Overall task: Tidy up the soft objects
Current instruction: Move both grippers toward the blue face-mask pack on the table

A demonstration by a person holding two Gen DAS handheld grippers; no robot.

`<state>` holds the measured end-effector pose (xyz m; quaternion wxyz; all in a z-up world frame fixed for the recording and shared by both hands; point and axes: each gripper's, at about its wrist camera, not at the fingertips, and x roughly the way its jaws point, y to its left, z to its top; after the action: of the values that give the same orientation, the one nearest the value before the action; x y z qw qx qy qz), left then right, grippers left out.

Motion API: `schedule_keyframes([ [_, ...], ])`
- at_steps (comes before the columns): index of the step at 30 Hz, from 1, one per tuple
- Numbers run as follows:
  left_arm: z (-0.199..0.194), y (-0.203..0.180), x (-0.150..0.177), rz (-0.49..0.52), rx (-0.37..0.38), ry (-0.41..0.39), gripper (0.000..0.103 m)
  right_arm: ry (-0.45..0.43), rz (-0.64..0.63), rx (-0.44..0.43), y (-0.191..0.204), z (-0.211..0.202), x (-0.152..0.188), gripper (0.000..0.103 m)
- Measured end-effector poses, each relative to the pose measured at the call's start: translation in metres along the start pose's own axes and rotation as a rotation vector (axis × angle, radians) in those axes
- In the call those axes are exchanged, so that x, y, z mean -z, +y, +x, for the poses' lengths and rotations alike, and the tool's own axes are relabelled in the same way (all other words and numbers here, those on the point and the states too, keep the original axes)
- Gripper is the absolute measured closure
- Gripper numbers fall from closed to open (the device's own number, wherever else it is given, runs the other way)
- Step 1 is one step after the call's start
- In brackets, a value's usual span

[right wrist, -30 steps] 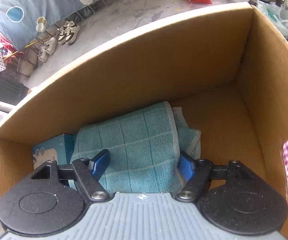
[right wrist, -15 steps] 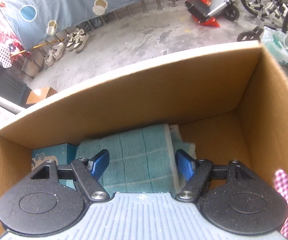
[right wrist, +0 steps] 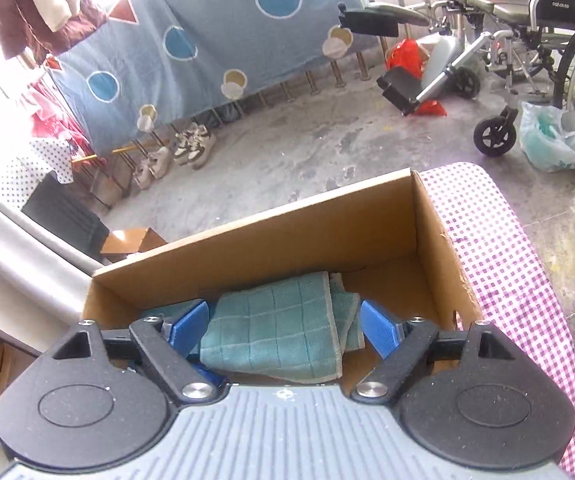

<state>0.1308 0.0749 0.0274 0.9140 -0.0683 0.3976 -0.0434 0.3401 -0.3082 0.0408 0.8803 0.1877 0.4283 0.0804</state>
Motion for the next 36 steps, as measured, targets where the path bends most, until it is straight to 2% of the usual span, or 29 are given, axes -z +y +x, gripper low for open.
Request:
schedule_keyframes([
  [4, -0.013, -0.004, 0.007, 0.024, -0.014, -0.031, 0.0, -0.045, 0.009, -0.104, 0.003, -0.052, 0.024, 0.016],
  [8, -0.023, 0.001, 0.021, 0.026, -0.002, -0.051, 0.0, -0.046, 0.0, -0.242, 0.01, -0.095, 0.069, 0.013],
  [12, -0.022, 0.009, 0.036, 0.015, 0.031, -0.023, 0.0, 0.032, 0.016, -0.396, 0.016, -0.112, 0.133, 0.013],
  [15, -0.017, 0.013, 0.048, 0.011, 0.04, -0.017, 0.002, 0.135, 0.043, -0.467, 0.023, -0.098, 0.188, 0.014],
  [20, 0.005, 0.021, 0.058, -0.019, 0.092, -0.008, 0.015, 0.282, 0.01, -0.377, 0.04, -0.055, 0.265, 0.036],
  [22, 0.017, 0.022, 0.058, -0.013, 0.126, -0.009, 0.035, 0.31, 0.005, -0.338, 0.044, -0.039, 0.281, 0.041],
  [23, 0.025, 0.021, 0.058, -0.004, 0.139, 0.005, 0.038, 0.32, 0.009, -0.322, 0.046, -0.034, 0.287, 0.041],
  [28, 0.06, 0.014, 0.054, 0.033, 0.204, 0.073, 0.039, 0.363, 0.072, -0.299, 0.044, -0.015, 0.298, 0.041],
  [36, 0.094, 0.006, 0.046, 0.089, 0.244, 0.178, 0.038, 0.34, 0.307, -0.355, 0.009, -0.009, 0.299, 0.041],
])
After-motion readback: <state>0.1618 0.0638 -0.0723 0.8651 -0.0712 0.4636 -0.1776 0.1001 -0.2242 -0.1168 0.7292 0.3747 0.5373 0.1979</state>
